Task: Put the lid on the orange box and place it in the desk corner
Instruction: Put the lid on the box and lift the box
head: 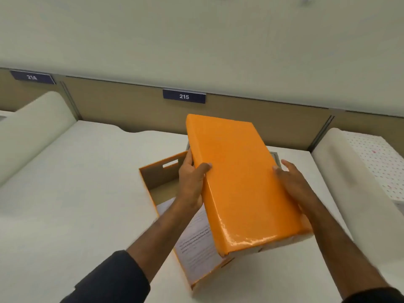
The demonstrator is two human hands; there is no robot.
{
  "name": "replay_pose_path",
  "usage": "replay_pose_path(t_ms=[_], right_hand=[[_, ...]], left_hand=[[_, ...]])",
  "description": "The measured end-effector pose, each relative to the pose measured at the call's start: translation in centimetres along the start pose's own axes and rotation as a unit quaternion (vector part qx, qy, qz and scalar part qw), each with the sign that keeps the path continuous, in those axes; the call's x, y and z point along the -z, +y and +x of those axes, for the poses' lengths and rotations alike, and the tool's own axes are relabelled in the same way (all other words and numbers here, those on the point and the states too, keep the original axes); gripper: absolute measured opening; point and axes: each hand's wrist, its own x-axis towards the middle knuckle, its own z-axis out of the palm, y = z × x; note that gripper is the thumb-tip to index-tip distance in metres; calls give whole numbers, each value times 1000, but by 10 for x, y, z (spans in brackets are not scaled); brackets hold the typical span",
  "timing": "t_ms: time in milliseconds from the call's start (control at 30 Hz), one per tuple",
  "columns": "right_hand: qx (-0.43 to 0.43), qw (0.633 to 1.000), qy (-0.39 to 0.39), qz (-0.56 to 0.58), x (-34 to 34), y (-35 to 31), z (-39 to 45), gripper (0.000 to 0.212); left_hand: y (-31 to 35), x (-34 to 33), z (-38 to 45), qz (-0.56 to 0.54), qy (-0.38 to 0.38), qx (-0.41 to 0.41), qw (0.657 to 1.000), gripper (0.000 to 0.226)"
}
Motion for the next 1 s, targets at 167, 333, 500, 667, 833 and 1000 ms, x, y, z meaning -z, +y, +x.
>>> replay_pose_path(t_ms=[167,333,500,667,833,1000], right_hand=[[-25,997,-19,77,-45,-6,-3,41],[43,998,16,37,-81,-12,1,41],[55,998,-16,-12,-110,-7,3,43],[62,997,-7,-48,-130,-11,4,45],[64,995,-9,-74,-142,-11,4,48],[78,992,4,-102,-147,-12,0,57]], left_hand=[[-7,55,-21,37,44,-22,998,55],[-28,102,-44,289,123,-33,949,46],[-45,137,-59,372,148,-13,916,67],[-56,152,-53,393,125,26,911,73],[-66,159,-49,388,137,43,910,67],[-70,164,-39,373,135,29,917,78]])
